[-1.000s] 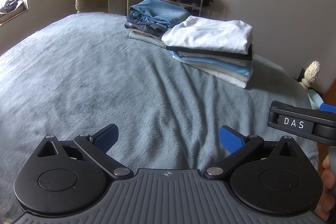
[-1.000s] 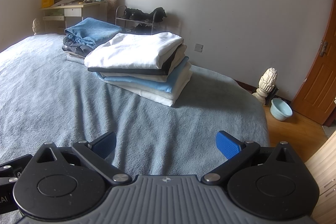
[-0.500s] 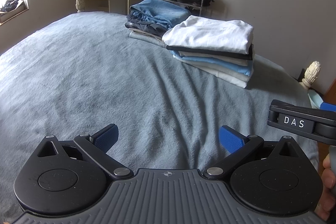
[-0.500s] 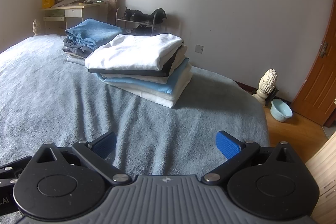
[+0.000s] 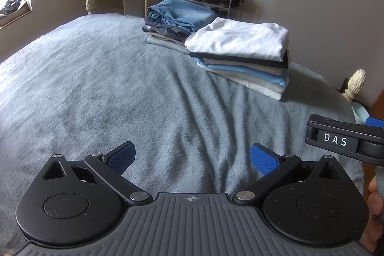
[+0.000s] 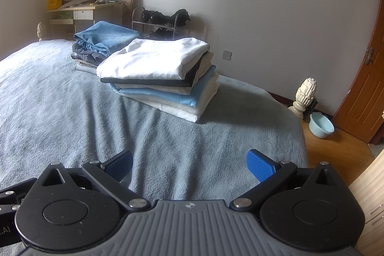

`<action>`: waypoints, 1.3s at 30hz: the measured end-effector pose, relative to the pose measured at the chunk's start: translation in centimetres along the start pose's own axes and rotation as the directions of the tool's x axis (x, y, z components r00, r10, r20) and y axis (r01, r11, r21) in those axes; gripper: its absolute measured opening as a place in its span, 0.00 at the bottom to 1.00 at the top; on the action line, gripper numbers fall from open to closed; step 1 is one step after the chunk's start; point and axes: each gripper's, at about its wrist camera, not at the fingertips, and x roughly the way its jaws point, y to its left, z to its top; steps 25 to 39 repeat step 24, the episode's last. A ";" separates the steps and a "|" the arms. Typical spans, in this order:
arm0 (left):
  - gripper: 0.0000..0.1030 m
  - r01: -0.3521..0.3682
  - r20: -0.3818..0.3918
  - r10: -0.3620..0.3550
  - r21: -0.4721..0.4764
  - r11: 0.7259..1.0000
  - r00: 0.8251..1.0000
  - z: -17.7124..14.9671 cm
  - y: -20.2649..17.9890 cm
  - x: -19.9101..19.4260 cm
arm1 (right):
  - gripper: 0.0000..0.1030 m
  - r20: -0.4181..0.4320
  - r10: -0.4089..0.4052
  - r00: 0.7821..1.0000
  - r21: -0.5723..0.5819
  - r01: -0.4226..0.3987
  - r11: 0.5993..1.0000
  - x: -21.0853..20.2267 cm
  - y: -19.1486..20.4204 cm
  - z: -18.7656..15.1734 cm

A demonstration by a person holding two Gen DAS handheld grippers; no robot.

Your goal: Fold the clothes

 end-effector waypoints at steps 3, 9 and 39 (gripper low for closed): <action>1.00 0.000 -0.001 0.000 0.001 1.000 1.000 0.1 0.0 0.1 | 1.00 -0.001 0.000 1.000 0.000 0.000 1.000 0.1 0.0 0.0; 1.00 -0.001 0.000 0.001 0.001 1.000 1.000 0.0 0.0 0.1 | 1.00 -0.002 0.001 1.000 0.001 -0.001 1.000 0.0 0.0 0.0; 1.00 -0.001 -0.005 0.001 -0.004 1.000 1.000 0.0 0.1 0.1 | 1.00 -0.004 0.001 1.000 0.004 -0.001 1.000 0.0 0.0 -0.1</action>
